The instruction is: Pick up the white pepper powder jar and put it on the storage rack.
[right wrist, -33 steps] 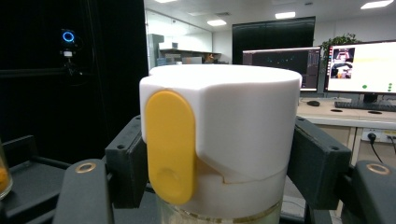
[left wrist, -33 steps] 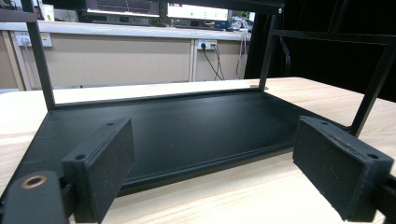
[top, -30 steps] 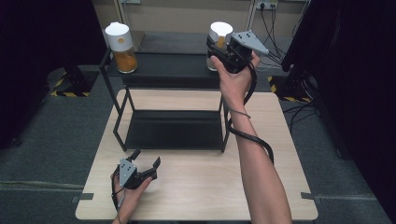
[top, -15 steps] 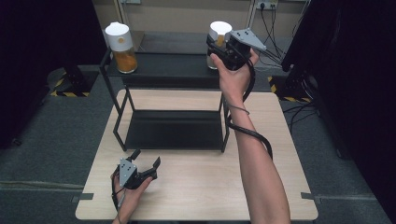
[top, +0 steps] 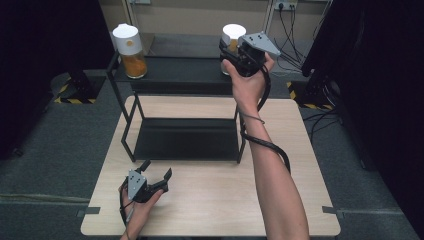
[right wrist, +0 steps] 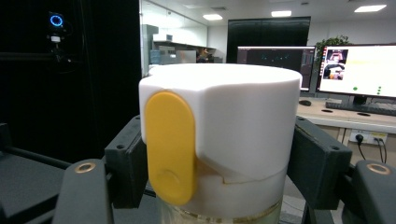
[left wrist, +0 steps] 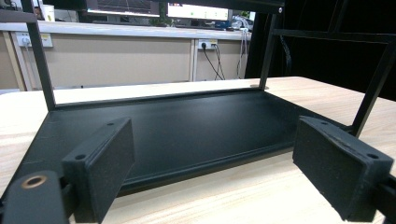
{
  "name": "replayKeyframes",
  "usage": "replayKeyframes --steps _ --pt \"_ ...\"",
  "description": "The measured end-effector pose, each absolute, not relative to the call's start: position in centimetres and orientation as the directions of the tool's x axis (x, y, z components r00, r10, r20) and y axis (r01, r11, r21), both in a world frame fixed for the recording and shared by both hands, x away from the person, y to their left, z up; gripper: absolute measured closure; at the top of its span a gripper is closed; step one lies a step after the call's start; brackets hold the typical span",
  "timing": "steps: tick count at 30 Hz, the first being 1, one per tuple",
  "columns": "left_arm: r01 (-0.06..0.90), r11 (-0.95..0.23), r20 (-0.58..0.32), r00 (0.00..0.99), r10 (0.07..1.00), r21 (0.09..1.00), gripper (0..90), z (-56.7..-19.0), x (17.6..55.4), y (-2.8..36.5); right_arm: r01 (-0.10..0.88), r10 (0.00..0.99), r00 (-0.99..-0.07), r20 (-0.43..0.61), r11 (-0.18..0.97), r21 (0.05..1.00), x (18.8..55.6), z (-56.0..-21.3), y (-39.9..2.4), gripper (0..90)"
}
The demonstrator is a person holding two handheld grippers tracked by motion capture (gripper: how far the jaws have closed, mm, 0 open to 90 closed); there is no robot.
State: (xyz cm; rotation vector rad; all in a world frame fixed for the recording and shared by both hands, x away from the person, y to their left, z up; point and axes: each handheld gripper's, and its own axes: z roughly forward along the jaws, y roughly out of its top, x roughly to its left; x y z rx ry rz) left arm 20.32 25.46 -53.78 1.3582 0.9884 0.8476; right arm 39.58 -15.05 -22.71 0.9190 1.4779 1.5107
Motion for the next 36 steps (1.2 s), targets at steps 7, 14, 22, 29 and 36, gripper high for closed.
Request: replayKeyframes --steps 7,14,22,29,36 --pt "0.069 0.060 -0.081 0.373 0.924 0.996 12.6 -53.8 20.3 25.5 -0.066 0.915 -0.403 -0.028 0.001 0.998 39.4 -23.1 -15.0 29.3" --pt "0.070 0.062 -0.084 0.372 0.924 0.996 12.6 -53.8 20.3 25.5 -0.064 0.918 -0.397 -0.022 -0.003 0.998 38.8 -23.0 -15.2 14.3" --pt "0.071 0.059 -0.081 0.372 0.925 0.996 12.6 -53.7 20.3 25.5 -0.062 0.912 -0.409 -0.036 0.012 0.998 38.0 -23.2 -15.7 7.8" --pt "0.069 0.056 -0.077 0.371 0.925 0.996 12.6 -53.8 20.3 25.4 -0.066 0.904 -0.425 -0.044 0.017 0.998 37.1 -23.6 -16.0 4.9" --pt "0.068 0.055 -0.076 0.370 0.926 0.996 12.6 -53.8 20.3 25.4 -0.071 0.899 -0.436 -0.049 0.020 0.997 36.0 -23.9 -16.2 3.5"
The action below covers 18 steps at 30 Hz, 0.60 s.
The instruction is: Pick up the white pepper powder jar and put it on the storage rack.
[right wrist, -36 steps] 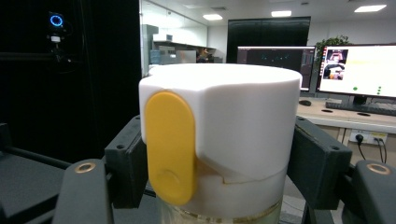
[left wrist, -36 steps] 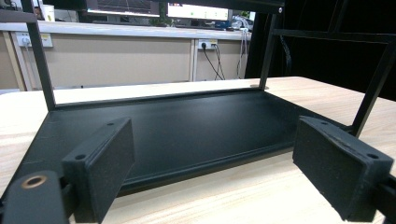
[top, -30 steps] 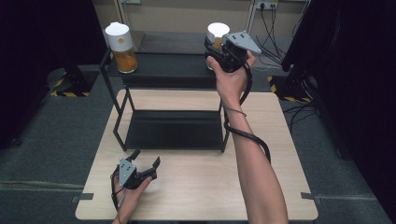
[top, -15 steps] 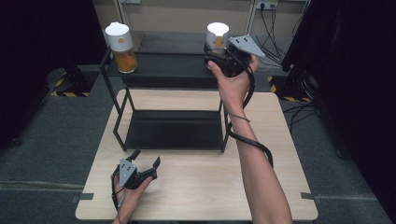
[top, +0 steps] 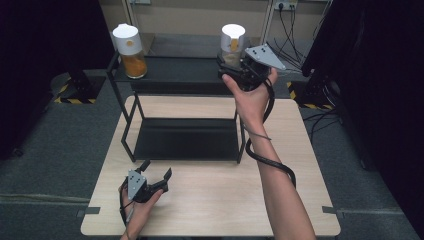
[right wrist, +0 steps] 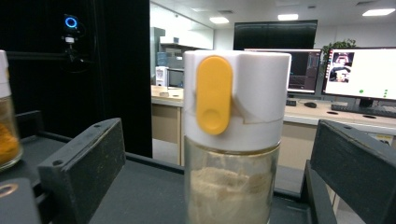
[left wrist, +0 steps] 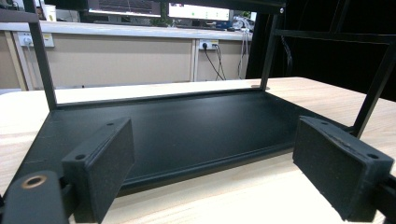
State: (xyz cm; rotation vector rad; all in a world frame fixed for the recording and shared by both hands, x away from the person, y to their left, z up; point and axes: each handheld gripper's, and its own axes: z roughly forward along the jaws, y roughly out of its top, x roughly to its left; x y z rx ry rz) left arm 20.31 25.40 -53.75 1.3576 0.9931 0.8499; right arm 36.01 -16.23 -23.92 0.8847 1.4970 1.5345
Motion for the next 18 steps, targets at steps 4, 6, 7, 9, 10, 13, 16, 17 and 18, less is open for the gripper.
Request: replayKeyframes --steps 4,6,7,9,10,13,16,17,18 --pt "0.068 0.053 -0.075 0.370 0.926 0.996 12.5 -53.7 20.3 25.4 -0.077 0.896 -0.441 -0.045 0.012 0.997 35.3 -24.4 -16.4 3.5" --pt "0.065 0.054 -0.074 0.371 0.926 0.996 12.5 -53.8 20.3 25.4 -0.080 0.895 -0.445 -0.043 0.008 0.997 35.0 -24.6 -16.5 3.5" --pt "0.067 0.050 -0.071 0.371 0.926 0.997 12.6 -53.7 20.3 25.4 -0.083 0.894 -0.447 -0.047 0.010 0.996 34.8 -24.8 -16.6 3.5" --pt "0.067 0.049 -0.071 0.371 0.926 0.997 12.6 -53.7 20.3 25.3 -0.087 0.892 -0.449 -0.052 0.015 0.996 34.5 -25.0 -16.7 3.4" --pt "0.067 0.049 -0.071 0.370 0.926 0.997 12.6 -53.7 20.3 25.3 -0.088 0.891 -0.451 -0.054 0.016 0.996 34.4 -25.0 -16.8 3.4" --pt "0.066 0.051 -0.072 0.370 0.926 0.997 12.6 -53.8 20.3 25.3 -0.089 0.887 -0.457 -0.059 0.021 0.996 33.9 -25.3 -17.0 3.4" --pt "0.067 0.050 -0.071 0.369 0.927 0.997 12.6 -53.7 20.3 25.3 -0.092 0.883 -0.466 -0.064 0.024 0.995 33.3 -25.8 -17.2 3.4" --pt "0.066 0.050 -0.071 0.369 0.927 0.997 12.5 -53.8 20.3 25.3 -0.093 0.882 -0.466 -0.065 0.025 0.995 33.2 -25.9 -17.2 3.4" --pt "0.066 0.050 -0.071 0.369 0.927 0.997 12.6 -53.7 20.3 25.3 -0.093 0.882 -0.467 -0.065 0.024 0.995 33.0 -26.1 -17.3 3.3"
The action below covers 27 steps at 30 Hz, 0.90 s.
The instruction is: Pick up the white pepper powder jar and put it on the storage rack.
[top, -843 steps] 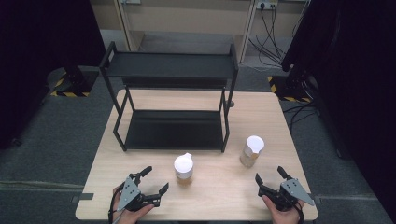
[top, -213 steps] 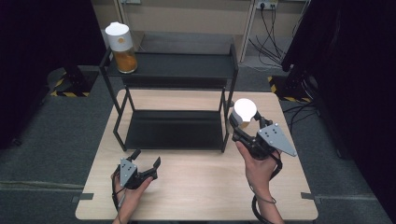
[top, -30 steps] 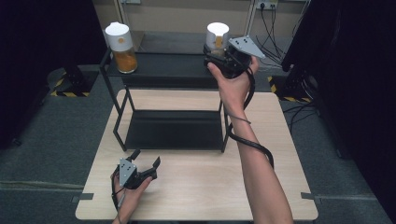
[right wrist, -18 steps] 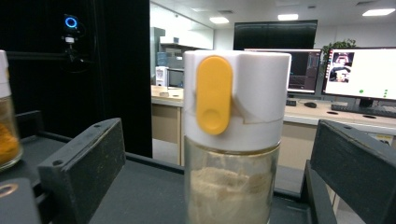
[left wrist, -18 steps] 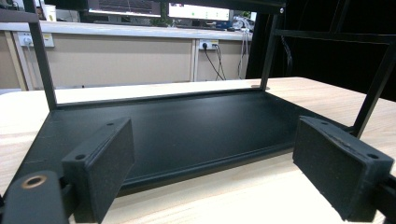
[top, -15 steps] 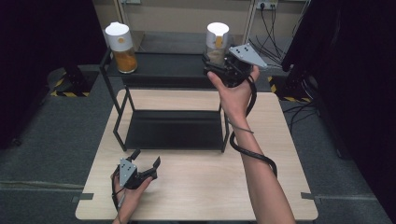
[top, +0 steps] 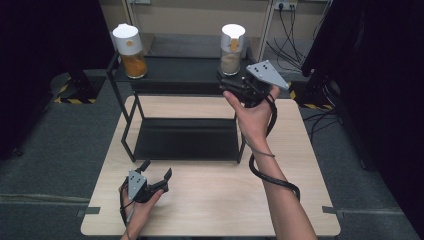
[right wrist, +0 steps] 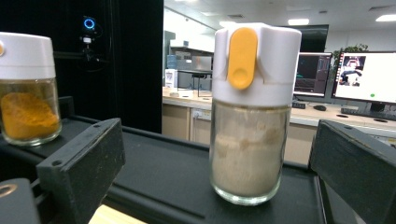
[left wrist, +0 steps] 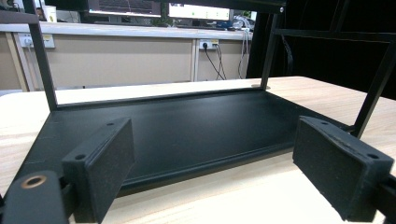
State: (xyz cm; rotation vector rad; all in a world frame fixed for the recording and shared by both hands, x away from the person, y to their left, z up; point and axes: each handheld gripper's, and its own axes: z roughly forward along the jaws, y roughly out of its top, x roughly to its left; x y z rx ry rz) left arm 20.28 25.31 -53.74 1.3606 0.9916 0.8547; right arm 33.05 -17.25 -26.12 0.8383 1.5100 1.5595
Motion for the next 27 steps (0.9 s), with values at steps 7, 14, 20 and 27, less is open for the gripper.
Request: replayKeyframes --steps 7,14,20,27 --pt "0.066 0.049 -0.070 0.368 0.927 0.997 12.5 -53.7 20.3 25.3 -0.088 0.876 -0.477 -0.071 0.033 0.996 32.4 -27.2 -17.7 3.1" --pt "0.065 0.053 -0.074 0.366 0.928 0.996 12.6 -53.8 20.2 25.3 -0.081 0.874 -0.481 -0.072 0.038 0.996 31.8 -27.9 -18.0 3.1" --pt "0.063 0.051 -0.071 0.365 0.928 0.997 12.5 -53.8 20.2 25.2 -0.069 0.873 -0.483 -0.064 0.035 0.997 31.3 -28.8 -18.5 3.1" --pt "0.064 0.050 -0.070 0.365 0.928 0.997 12.6 -53.8 20.2 25.2 -0.068 0.873 -0.485 -0.054 0.025 0.997 30.9 -29.5 -19.0 3.3"
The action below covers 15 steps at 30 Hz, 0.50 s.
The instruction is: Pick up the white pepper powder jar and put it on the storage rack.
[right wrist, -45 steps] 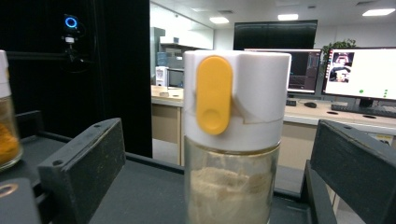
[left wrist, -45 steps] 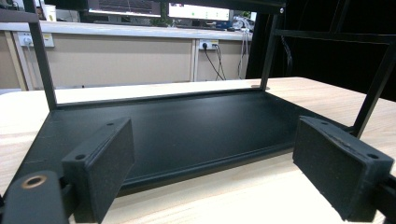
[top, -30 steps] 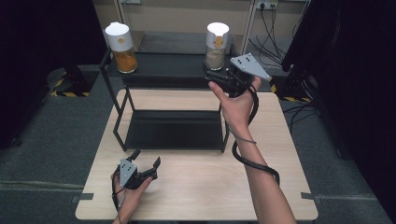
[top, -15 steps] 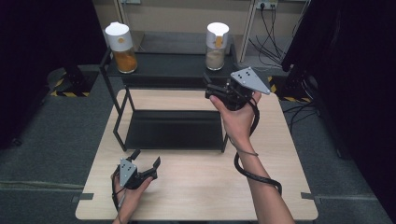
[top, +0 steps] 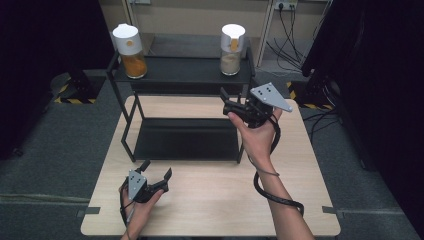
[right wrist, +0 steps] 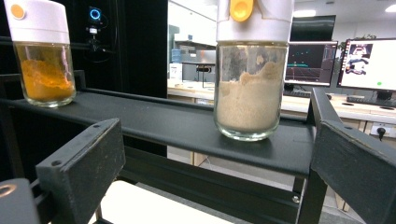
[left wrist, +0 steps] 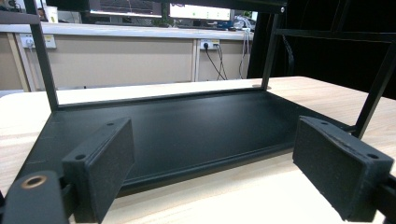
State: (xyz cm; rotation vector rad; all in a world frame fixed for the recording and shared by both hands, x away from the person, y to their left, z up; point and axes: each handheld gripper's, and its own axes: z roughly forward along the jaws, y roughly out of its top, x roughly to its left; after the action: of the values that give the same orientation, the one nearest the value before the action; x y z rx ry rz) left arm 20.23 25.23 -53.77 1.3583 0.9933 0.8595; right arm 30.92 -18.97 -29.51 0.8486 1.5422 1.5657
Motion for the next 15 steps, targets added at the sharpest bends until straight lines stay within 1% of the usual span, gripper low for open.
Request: replayKeyframes --steps 15 --pt "0.063 0.047 -0.067 0.365 0.928 0.997 12.6 -53.8 20.2 25.2 -0.060 0.862 -0.502 -0.067 0.043 0.997 29.9 -30.8 -19.5 3.3"
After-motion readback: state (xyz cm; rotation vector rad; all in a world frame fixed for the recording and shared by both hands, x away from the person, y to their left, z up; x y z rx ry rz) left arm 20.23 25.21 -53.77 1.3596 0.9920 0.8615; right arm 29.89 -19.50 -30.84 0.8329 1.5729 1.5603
